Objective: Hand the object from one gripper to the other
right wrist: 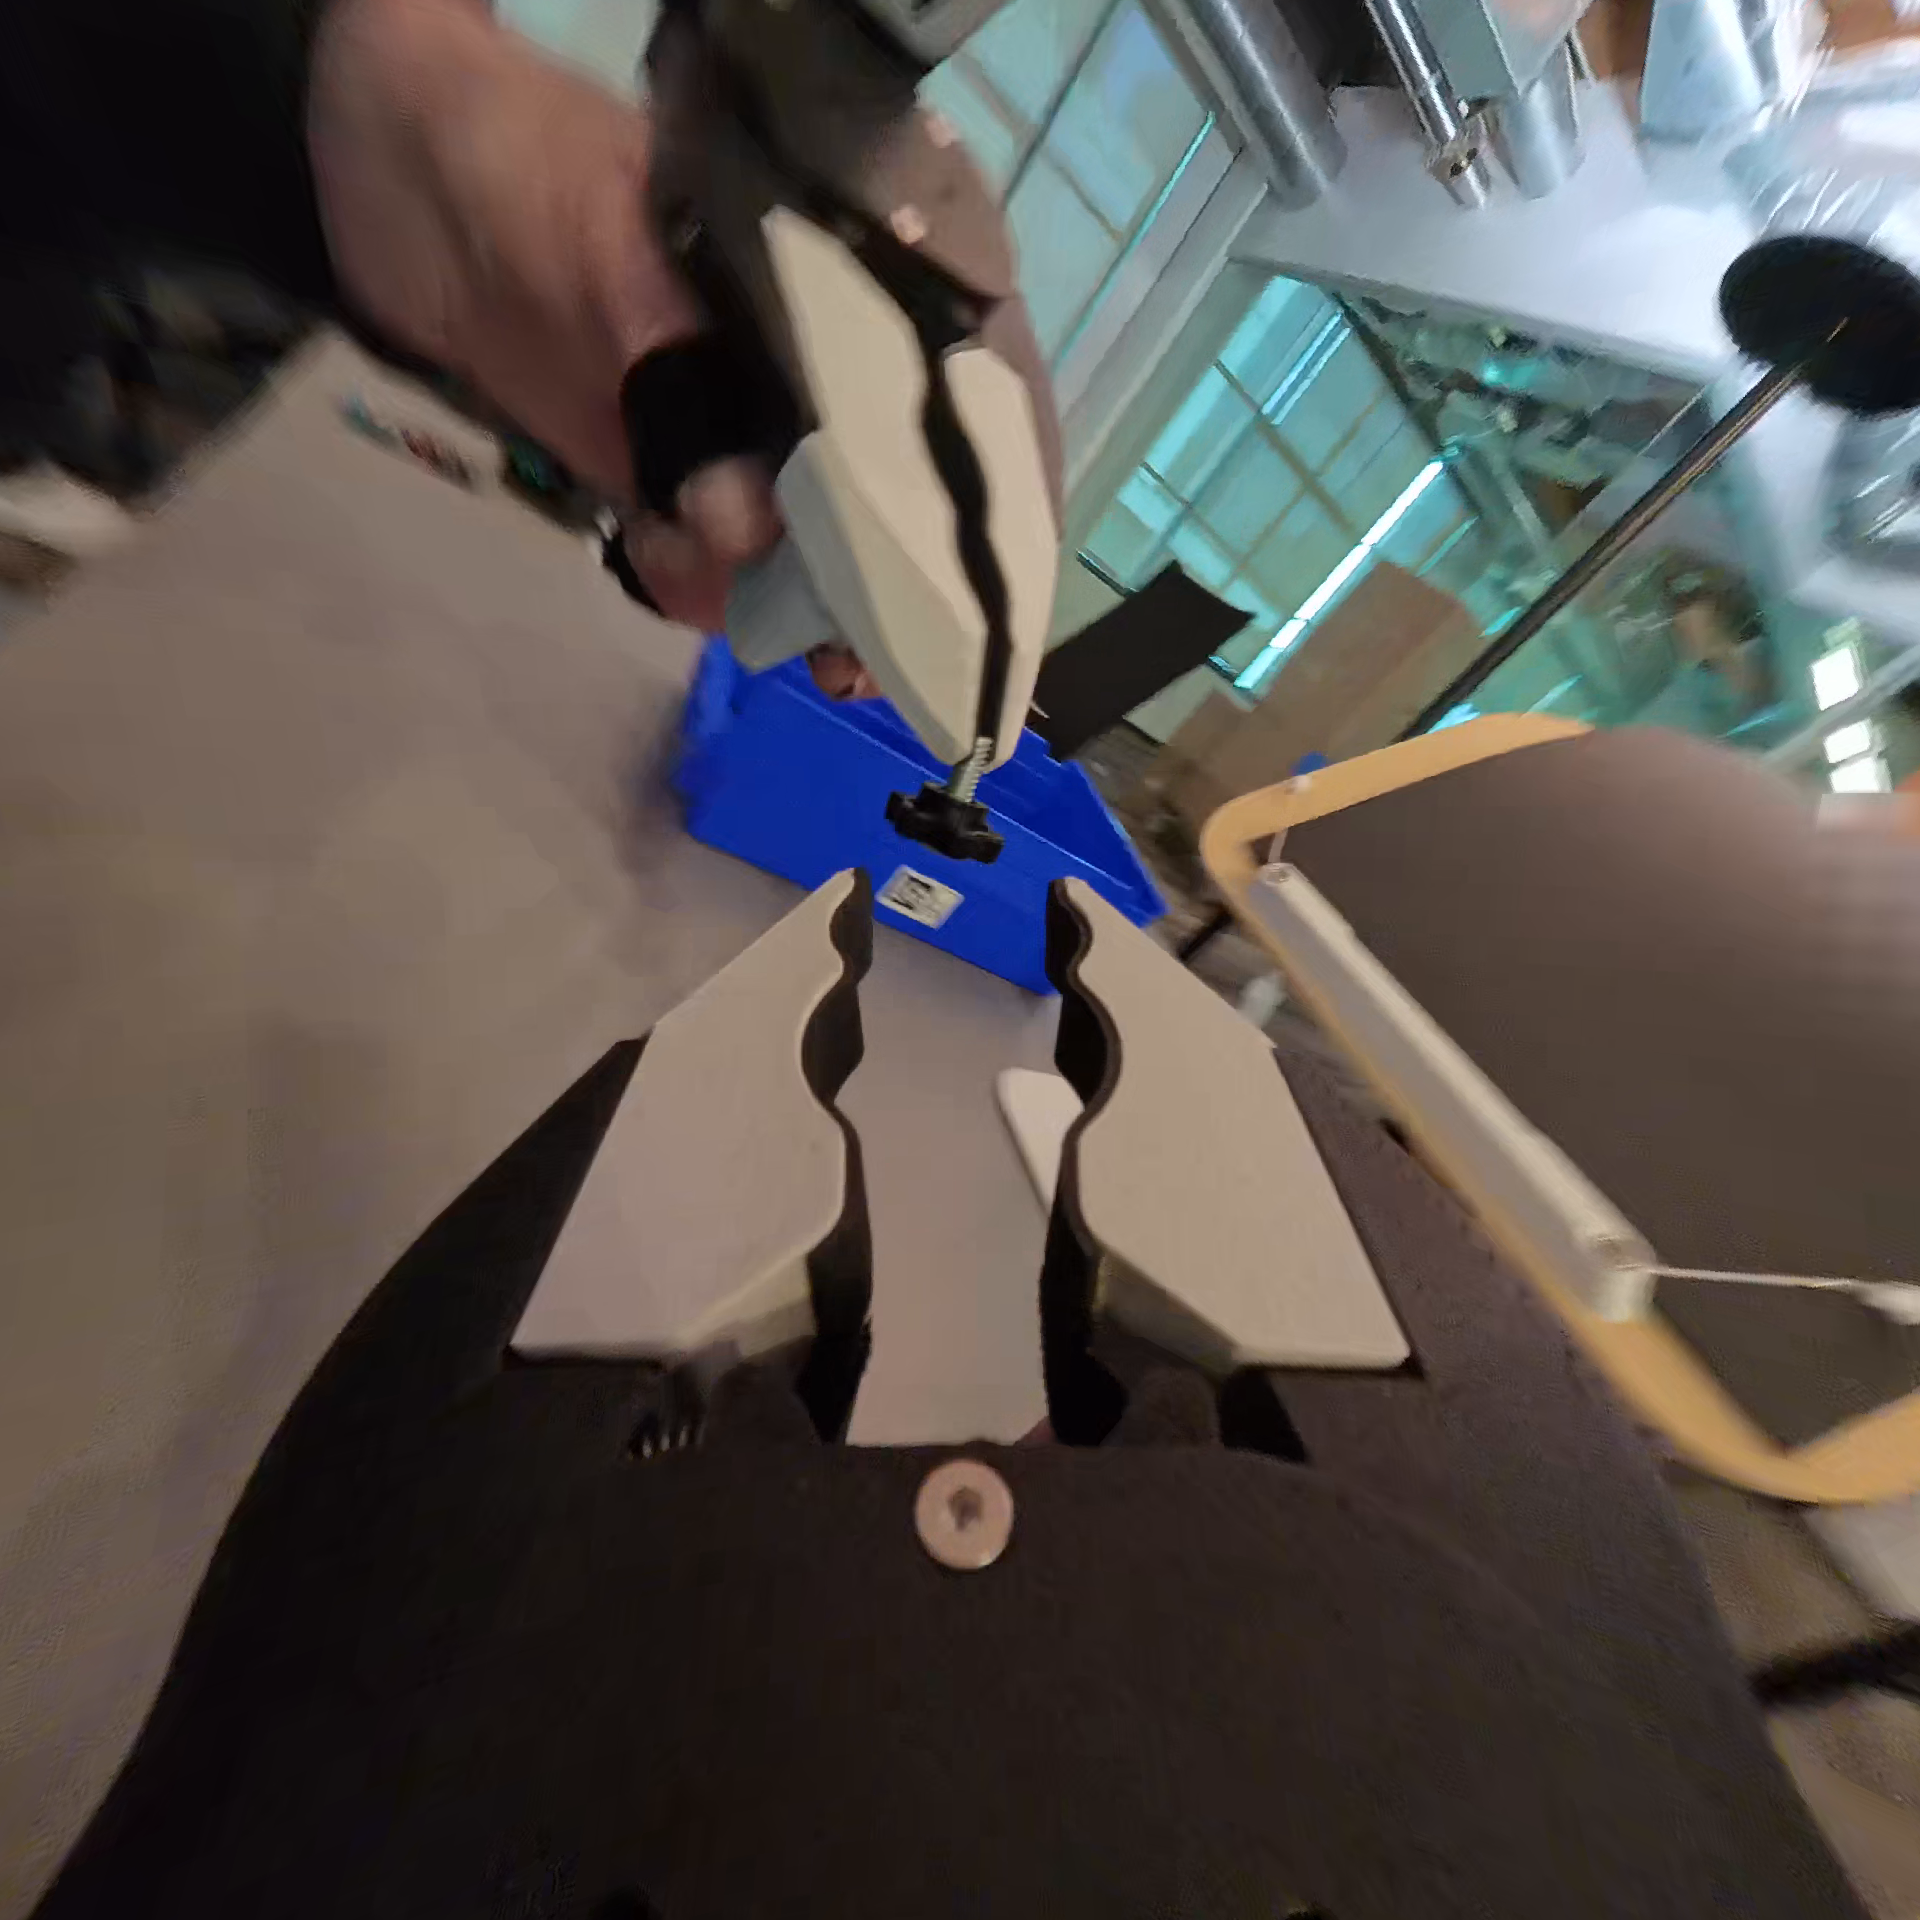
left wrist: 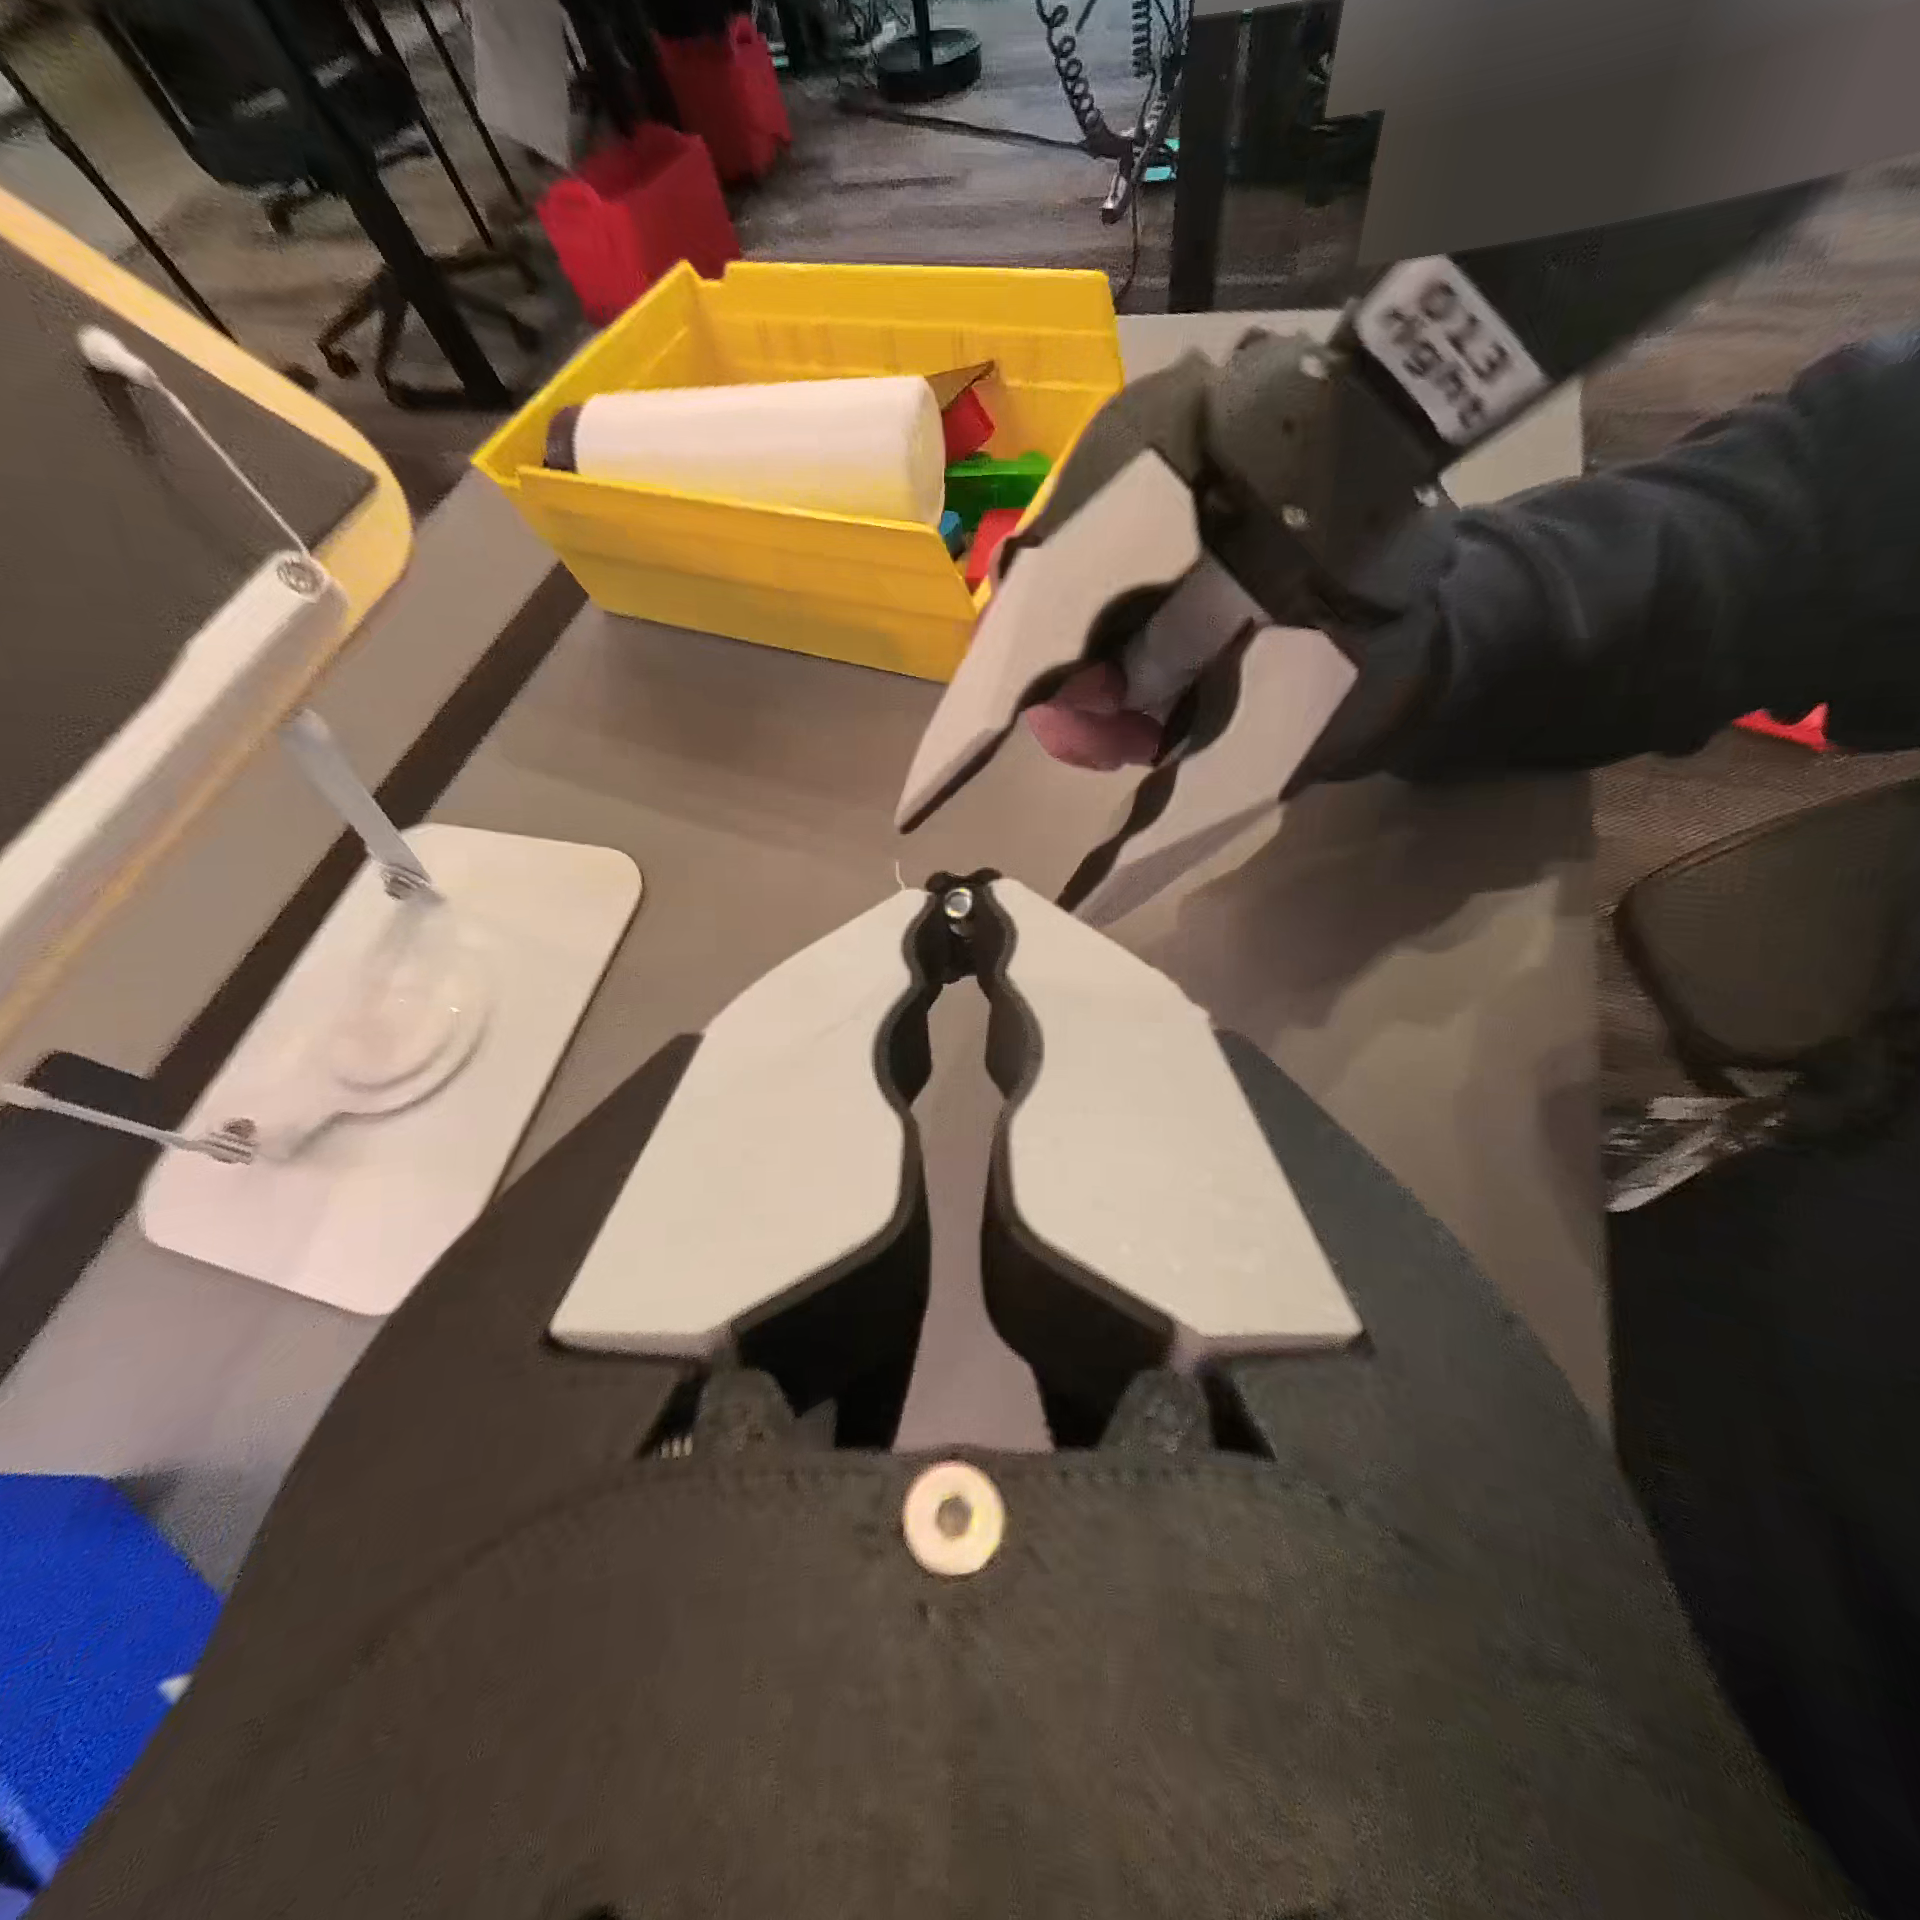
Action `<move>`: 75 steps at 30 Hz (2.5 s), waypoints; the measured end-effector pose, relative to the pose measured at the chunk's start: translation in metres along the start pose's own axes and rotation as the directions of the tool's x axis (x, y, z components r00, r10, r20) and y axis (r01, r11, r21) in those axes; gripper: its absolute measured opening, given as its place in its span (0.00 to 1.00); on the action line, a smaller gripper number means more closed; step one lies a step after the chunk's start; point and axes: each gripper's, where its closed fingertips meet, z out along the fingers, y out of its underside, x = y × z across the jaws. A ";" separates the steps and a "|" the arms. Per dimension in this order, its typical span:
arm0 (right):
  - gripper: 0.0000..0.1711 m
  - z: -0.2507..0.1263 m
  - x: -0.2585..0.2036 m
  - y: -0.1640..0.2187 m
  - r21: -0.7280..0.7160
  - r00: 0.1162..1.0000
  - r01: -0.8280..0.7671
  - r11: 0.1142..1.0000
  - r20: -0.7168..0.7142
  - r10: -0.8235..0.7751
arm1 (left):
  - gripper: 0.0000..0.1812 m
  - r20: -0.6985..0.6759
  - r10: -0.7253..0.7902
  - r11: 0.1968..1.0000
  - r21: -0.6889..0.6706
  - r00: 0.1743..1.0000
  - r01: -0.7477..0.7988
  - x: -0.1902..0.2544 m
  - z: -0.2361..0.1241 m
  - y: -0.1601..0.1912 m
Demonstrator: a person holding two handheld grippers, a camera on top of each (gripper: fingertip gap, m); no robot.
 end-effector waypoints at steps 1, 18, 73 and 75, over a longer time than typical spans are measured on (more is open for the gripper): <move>0.17 0.001 -0.002 0.002 -0.036 0.993 0.111 0.993 -0.021 -0.112 | 0.03 -0.024 -0.036 0.999 -0.023 0.999 0.035 0.001 0.001 0.002; 0.10 0.007 -0.015 0.020 -0.218 0.853 0.509 0.833 -0.005 -0.523 | 0.03 -0.175 -0.332 0.926 -0.245 0.927 0.286 0.010 0.016 0.019; 0.03 -0.025 -0.027 -0.029 -0.190 0.086 -0.931 0.313 0.717 0.691 | 0.16 0.231 0.847 0.523 -0.190 0.480 -0.831 0.028 0.023 -0.010; 0.03 -0.026 -0.028 -0.029 -0.199 0.078 -0.928 0.315 0.722 0.687 | 0.16 0.223 0.850 0.518 -0.190 0.477 -0.834 0.029 0.022 -0.010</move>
